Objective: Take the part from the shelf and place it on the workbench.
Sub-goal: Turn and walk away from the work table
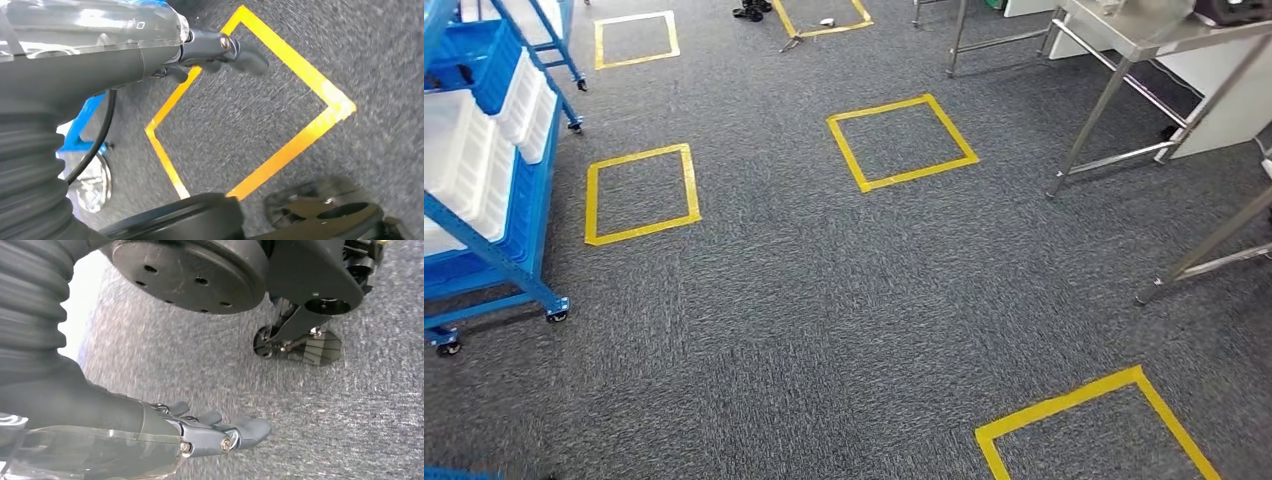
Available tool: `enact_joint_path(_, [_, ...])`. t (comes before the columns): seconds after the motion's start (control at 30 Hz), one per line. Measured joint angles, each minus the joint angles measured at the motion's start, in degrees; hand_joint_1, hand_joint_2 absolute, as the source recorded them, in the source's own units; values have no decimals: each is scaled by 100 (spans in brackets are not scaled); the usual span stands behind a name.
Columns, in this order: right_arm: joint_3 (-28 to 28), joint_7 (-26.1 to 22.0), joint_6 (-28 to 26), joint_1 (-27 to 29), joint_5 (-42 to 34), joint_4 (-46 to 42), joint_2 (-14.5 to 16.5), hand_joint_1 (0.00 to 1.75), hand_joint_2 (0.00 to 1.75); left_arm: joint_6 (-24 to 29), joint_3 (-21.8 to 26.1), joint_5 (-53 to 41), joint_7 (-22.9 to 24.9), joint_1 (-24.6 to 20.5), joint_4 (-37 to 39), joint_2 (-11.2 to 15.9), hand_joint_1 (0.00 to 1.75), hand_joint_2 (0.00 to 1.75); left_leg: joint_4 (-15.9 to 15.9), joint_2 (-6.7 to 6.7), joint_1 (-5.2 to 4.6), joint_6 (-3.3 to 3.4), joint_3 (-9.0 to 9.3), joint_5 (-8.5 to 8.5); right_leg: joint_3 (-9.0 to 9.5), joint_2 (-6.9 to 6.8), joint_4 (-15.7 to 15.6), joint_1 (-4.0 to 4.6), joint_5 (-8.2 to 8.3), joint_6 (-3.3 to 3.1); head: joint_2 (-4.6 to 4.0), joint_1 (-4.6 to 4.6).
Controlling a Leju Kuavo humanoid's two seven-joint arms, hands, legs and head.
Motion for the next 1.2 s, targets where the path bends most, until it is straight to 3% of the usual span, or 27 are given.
enact_joint_path(0.03, [-1,12,-1,4,3,0,-1,0,175,2,1,4,-25,-11,0,1,0,175,253,42,18,-20,-122,-60,15,-93,3,4,-19,1,0,0])
enact_joint_path(0.07, [-1,19,-1,6,5,0,-1,0,175,2,1,4,-43,-11,0,3,0,175,302,68,38,-39,-139,-11,37,-180,5,4,-40,9,0,-1])
enact_joint_path(0.1, [-2,20,-2,7,5,0,-2,0,175,2,1,2,-52,-1,0,7,0,175,123,98,58,-52,-39,143,67,-257,7,2,-64,21,0,-1])
enact_joint_path(0.13, [-2,20,-2,7,5,0,-2,0,175,2,1,-3,-55,16,0,11,0,175,-251,166,74,-58,158,362,105,-325,11,-1,-93,38,0,-1])
enact_joint_path(0.17, [-3,20,-3,12,5,0,-3,0,175,-1,1,-10,-56,38,0,16,0,175,-633,311,66,-54,358,514,136,-384,15,5,-123,62,0,-1])
enact_joint_path(0.23, [-8,20,-7,22,2,0,-5,0,175,-7,2,-31,-67,67,0,27,0,87,-1157,559,26,17,590,635,153,-494,44,36,-171,120,0,0])
enact_joint_path(0.27, [-12,20,-7,24,-1,0,-5,0,175,-10,1,-46,-80,78,0,33,0,44,-1208,603,-1,62,592,599,147,-555,52,57,-183,145,0,0])
enact_joint_path(0.3, [-15,20,-5,16,-2,0,-3,0,175,-10,1,-56,-98,86,0,39,0,0,-1234,547,-8,110,575,600,146,-624,58,67,-194,166,0,0])
enact_joint_path(0.33, [-17,20,-2,2,-3,0,1,0,175,-7,0,-59,-114,95,0,47,0,0,-1237,476,-2,146,568,609,156,-644,62,61,-217,194,0,1])
enact_joint_path(0.4, [-24,20,3,-12,-1,0,11,0,175,2,1,-50,-143,106,0,63,0,0,-1269,340,13,214,576,628,81,-405,275,30,-381,241,0,0])
enact_joint_path(0.47, [-35,16,10,-13,-1,0,22,0,175,7,1,-44,-158,97,0,78,0,0,-1283,215,13,263,576,640,-239,-54,935,11,-716,259,0,0])
enact_joint_path(0.53, [-44,14,41,-36,-1,0,32,0,175,15,2,-45,-168,94,0,87,0,0,-1281,72,-3,284,585,639,-593,51,1642,26,-937,251,0,0])
enact_joint_path(0.57, [-45,20,61,-49,-2,0,36,0,175,23,2,-48,-173,97,0,93,0,0,-1280,-12,-10,286,600,638,-653,63,1756,36,-890,239,0,0])
enact_joint_path(0.6, [-46,32,74,-57,-1,0,43,0,175,35,2,-55,-180,100,0,102,0,0,-1277,-104,-16,285,619,638,-610,78,1640,42,-725,219,0,0])
enact_joint_path(0.63, [-49,52,78,-58,-1,0,51,0,175,46,2,-64,-186,98,0,110,0,0,-1274,-194,-19,282,638,636,-482,117,1327,44,-479,194,0,0])
enact_joint_path(0.7, [-62,96,70,-43,1,3,68,0,175,59,-1,-85,-194,92,0,122,0,0,-1258,-352,-21,261,636,636,-204,347,608,40,-95,143,0,1])
enact_joint_path(0.77, [-80,151,55,-43,7,8,86,0,175,60,-1,-91,-194,91,0,132,0,0,-1244,-469,-12,200,571,659,-97,522,252,47,-42,110,0,1])
enact_joint_path(0.83, [-92,212,39,-60,8,8,110,0,175,31,0,-96,-169,123,0,142,0,0,-1260,-559,-4,120,519,694,-82,474,151,42,-58,73,0,1])
enact_joint_path(0.9, [-117,241,17,-56,-8,7,134,0,175,-13,-1,-116,-123,175,0,152,0,0,-1181,-430,-15,67,477,637,-35,362,58,18,-14,25,0,-1])
enact_joint_path(0.97, [-154,221,0,-26,-25,7,145,0,175,-71,-3,-157,-35,203,0,158,0,0,-711,-148,-10,19,253,367,9,203,0,20,1,-16,0,-1])
enact_joint_path(1.03, [-179,195,-11,4,-31,8,145,0,175,-156,-7,-197,106,217,0,161,0,0,18,-10,26,-43,-115,53,19,14,2,39,-21,-40,0,0])
enact_joint_path(1.07, [-190,194,-17,14,-31,8,145,0,175,-194,-9,-209,171,230,0,163,0,0,242,17,48,-72,-227,4,27,-79,5,44,-36,-40,0,0])
enact_joint_path(1.1, [-203,206,-24,19,-30,9,145,0,175,-216,-9,-208,212,249,0,169,0,0,231,38,71,-96,-220,79,41,-158,7,43,-54,-32,0,0])
enact_joint_path(1.13, [-219,229,-27,22,-27,9,145,0,175,-224,-9,-201,231,269,0,179,0,0,3,81,94,-115,-100,246,65,-227,12,40,-78,-18,0,0])
enact_joint_path(1.2, [-253,298,-24,24,-11,8,143,0,175,-186,-8,-162,190,286,0,200,0,0,-747,308,102,-120,299,588,121,-339,40,51,-145,34,0,0])
